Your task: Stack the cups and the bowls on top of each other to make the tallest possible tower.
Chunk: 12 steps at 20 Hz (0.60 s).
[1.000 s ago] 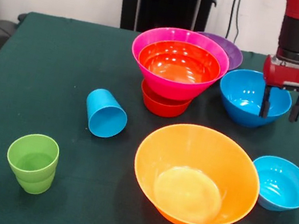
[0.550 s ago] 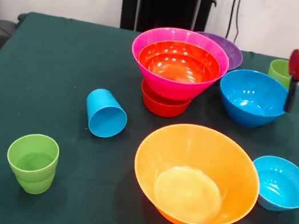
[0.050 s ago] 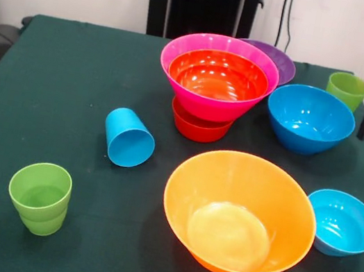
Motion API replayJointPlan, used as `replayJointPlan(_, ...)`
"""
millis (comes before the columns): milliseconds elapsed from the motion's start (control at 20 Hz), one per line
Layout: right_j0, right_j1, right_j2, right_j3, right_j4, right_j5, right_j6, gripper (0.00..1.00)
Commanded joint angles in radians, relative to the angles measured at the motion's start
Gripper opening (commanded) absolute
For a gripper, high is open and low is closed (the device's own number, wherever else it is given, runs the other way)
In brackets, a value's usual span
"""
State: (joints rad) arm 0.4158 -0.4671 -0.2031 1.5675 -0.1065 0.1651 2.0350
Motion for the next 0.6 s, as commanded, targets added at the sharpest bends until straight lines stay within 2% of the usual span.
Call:
replayJointPlan(50,0.079,0.167,-0.145,-0.15,0.028,0.213,0.153,1.0)
replayJointPlan(400,0.142,0.243,-0.245,-0.211,0.02,0.263,0.161,1.0)
replayJointPlan(600,0.15,0.266,-0.261,-0.227,0.027,0.275,0.166,1.0)
